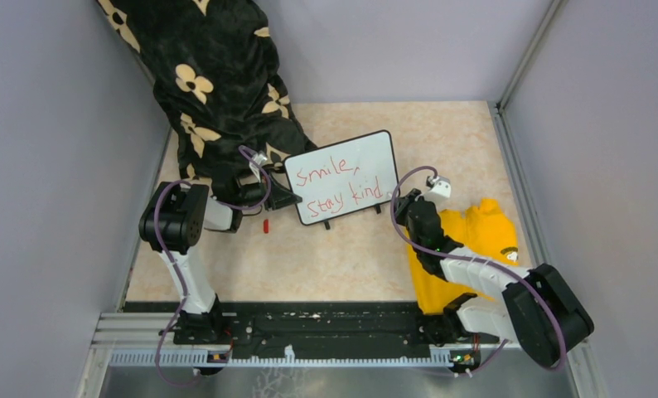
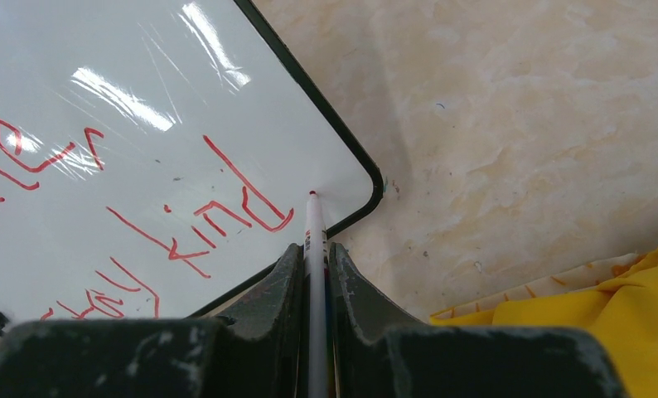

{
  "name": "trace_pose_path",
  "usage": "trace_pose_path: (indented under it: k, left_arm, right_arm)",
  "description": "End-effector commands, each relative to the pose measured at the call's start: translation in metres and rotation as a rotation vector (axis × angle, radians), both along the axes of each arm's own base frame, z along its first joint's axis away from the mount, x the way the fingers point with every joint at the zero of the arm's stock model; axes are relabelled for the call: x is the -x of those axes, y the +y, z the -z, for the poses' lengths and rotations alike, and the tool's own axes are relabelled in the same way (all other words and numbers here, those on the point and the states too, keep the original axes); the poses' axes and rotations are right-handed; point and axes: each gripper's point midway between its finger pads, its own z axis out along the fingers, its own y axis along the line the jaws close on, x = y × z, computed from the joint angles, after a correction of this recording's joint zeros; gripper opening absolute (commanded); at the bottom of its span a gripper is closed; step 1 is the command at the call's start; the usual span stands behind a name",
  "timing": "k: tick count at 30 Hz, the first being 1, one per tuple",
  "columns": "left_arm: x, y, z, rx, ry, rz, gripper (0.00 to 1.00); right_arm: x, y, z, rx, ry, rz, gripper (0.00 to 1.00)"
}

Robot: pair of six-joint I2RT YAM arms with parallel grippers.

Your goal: Write a sentence on the whiteboard

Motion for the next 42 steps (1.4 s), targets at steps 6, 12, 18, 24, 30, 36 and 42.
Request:
trace_pose_path:
  k: [6, 12, 18, 24, 30, 36, 42]
  left_arm:
    - [0.002, 0.002, 0.027, -0.030, 0.125, -0.032, 0.00]
    - [0.002, 0.002, 0.027, -0.030, 0.124, -0.030, 0.00]
    - [0.002, 0.002, 0.027, -0.030, 0.125, -0.031, 0.00]
    - [0.002, 0.002, 0.027, -0.030, 0.125, -0.030, 0.00]
    - [0.003, 0.003, 0.027, -0.029, 0.125, -0.030, 0.00]
    - [0.003, 0.003, 0.025, -0.026, 0.118, -0.031, 0.00]
    - [0.003, 0.002, 0.025, -0.026, 0.116, -0.033, 0.00]
  right_arm:
    - [-0.013, 0.002, -0.020, -0.039, -0.051, 0.013, 0.00]
    - [-0.013, 0.002, -0.018, -0.035, -0.045, 0.014, 0.00]
    - [-0.013, 0.003, -0.020, -0.031, -0.043, 0.009, 0.00]
    - [-0.012, 0.002, -0.025, -0.024, -0.051, 0.007, 0.00]
    - [-0.011, 0.006, -0.037, -0.033, -0.054, -0.018, 0.00]
    - [-0.002, 0.008, -0.064, -0.057, -0.088, -0.055, 0.00]
    - [0.018, 0.009, -0.092, -0.086, -0.116, -0.114, 0.00]
